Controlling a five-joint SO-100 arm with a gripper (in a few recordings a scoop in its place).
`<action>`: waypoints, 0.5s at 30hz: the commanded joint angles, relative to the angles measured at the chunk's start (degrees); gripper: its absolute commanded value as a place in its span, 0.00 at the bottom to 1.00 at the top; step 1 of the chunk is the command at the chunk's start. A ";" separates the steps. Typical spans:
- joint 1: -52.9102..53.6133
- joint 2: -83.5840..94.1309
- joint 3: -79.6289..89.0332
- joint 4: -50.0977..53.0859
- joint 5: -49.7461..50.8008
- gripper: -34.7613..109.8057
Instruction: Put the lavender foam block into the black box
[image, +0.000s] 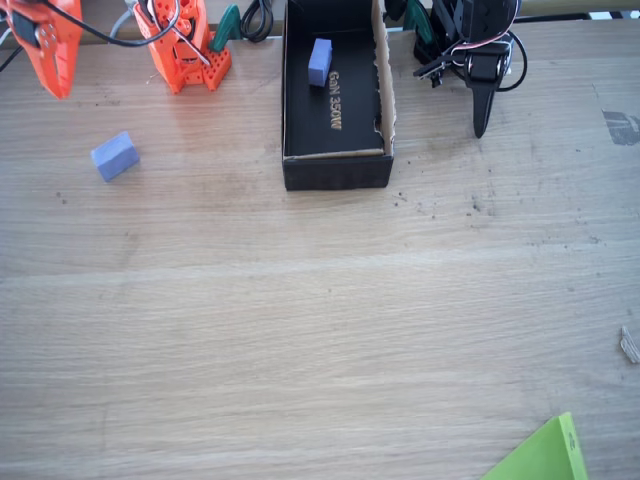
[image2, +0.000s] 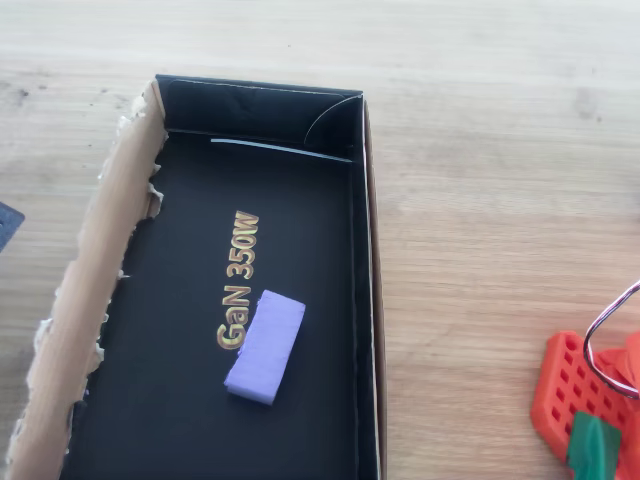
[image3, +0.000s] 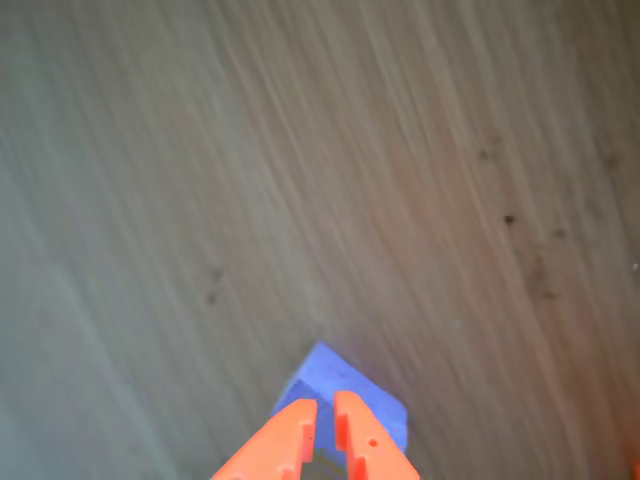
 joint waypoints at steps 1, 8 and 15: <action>1.93 -2.02 -4.66 3.96 1.23 0.24; 1.32 -3.87 -5.71 6.94 3.69 0.24; 0.00 -5.54 -8.00 9.84 7.12 0.24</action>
